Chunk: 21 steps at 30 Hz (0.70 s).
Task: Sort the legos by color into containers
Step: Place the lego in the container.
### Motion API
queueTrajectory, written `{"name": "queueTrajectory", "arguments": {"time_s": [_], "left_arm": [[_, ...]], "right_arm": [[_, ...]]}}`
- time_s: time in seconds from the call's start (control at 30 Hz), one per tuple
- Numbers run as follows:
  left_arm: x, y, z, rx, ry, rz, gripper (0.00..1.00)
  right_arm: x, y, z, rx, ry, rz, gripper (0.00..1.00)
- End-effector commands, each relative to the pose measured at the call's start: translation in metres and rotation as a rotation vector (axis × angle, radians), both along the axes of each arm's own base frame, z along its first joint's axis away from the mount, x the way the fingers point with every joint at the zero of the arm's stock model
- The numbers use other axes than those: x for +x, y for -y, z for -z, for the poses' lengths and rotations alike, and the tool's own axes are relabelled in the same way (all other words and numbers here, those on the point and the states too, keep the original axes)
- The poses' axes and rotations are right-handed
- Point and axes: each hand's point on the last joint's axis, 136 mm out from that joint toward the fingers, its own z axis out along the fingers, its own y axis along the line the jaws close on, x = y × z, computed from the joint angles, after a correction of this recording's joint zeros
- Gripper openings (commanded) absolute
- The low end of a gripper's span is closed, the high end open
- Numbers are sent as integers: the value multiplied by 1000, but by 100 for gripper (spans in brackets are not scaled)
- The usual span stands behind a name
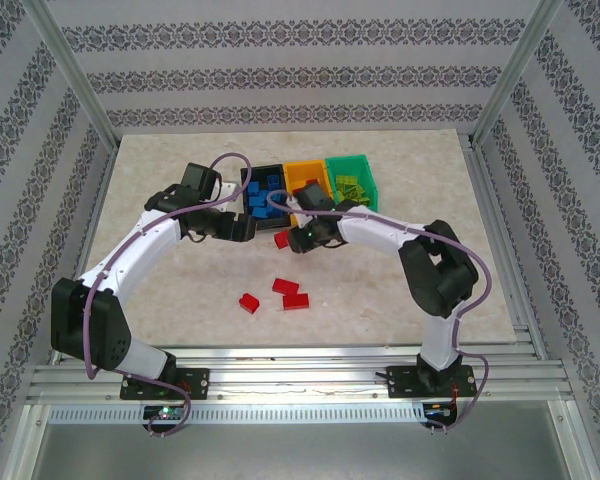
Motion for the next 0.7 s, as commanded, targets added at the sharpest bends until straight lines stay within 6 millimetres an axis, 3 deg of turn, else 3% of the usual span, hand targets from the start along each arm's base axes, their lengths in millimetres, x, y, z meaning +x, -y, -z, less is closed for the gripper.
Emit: {"name": "queueTrajectory", "arguments": {"time_s": [0.0,0.13,0.2,0.3,0.47,0.67], "left_arm": [[0,-8,-6,24,9,0,85],[0,-8,-5,26,5,0,85],[0,-7,-4,26,4,2,85],[0,-8,-4,26,3,1,85],[0,-8,-5,25,5,1,85],[0,-6,-5,17,3,4,85]], "right_arm": [[40,2,-54,131,95,70,25],[80,14,-68,191,87,143,30],[100,20,-69,220,85,179,41],[114,22,-65,251,41,195,55],[106,19,-65,254,55,184,59],[79,20,-59,220,57,140,59]]}}
